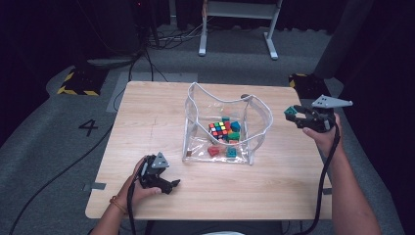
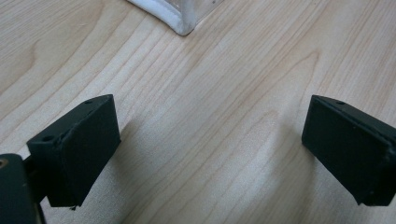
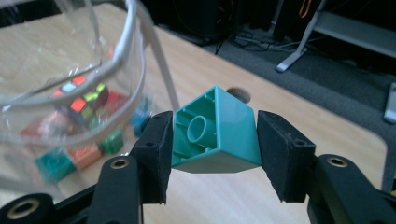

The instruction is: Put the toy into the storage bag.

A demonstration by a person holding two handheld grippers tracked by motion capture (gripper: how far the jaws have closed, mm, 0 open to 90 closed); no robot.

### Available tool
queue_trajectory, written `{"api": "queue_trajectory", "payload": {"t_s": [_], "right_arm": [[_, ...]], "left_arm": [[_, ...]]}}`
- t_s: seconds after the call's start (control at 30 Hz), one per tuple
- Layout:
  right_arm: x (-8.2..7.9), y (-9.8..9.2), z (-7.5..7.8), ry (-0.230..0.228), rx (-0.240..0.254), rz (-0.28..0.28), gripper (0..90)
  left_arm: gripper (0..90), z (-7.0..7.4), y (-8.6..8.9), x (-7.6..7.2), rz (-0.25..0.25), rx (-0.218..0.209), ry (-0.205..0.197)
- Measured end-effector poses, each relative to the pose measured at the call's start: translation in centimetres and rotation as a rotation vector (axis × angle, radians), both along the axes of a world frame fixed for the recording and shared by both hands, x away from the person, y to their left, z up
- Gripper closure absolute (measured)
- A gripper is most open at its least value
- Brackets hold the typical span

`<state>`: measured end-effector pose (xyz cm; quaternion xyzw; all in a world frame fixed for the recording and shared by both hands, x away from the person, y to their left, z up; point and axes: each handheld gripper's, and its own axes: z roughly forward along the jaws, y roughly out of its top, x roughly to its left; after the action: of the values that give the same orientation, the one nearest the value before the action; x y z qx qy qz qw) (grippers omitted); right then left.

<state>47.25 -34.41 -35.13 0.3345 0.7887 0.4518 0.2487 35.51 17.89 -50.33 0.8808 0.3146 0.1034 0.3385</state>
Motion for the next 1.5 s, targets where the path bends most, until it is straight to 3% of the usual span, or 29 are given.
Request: {"api": "queue_trajectory", "payload": {"t_s": [0.27,0.3,0.4,0.63,0.93,1.2,1.3,1.5], "right_arm": [[1.4,2.0,3.9,-0.05,-0.014,0.037,47.8],[1.5,2.4,4.2,-0.039,-0.007,0.04,47.8],[2.0,3.8,4.9,-0.038,-0.05,0.065,47.8],[2.0,6.4,6.2,-0.049,-0.014,0.129,47.8],[1.4,10.7,6.4,-0.058,-0.08,0.253,47.9],[0.7,14.4,6.0,-0.042,-0.104,0.386,47.8],[0.4,15.7,5.9,-0.038,-0.131,0.424,47.9],[0.1,18.3,5.1,-0.013,-0.234,0.479,47.8]], "left_arm": [[4.2,0.0,0.0,0.0,-0.002,0.003,0.001],[4.1,0.0,0.0,0.1,-0.002,0.002,0.001],[4.1,0.0,0.0,0.1,-0.002,0.003,0.001],[4.1,0.0,0.0,0.1,-0.004,0.003,0.003],[3.9,0.0,-0.1,0.1,0.0,0.001,0.001],[3.9,0.0,-0.1,0.1,0.001,0.0,0.002],[3.9,0.0,-0.1,0.1,0.0,0.001,0.001],[3.9,0.0,-0.1,0.1,0.001,0.001,0.002]]}}
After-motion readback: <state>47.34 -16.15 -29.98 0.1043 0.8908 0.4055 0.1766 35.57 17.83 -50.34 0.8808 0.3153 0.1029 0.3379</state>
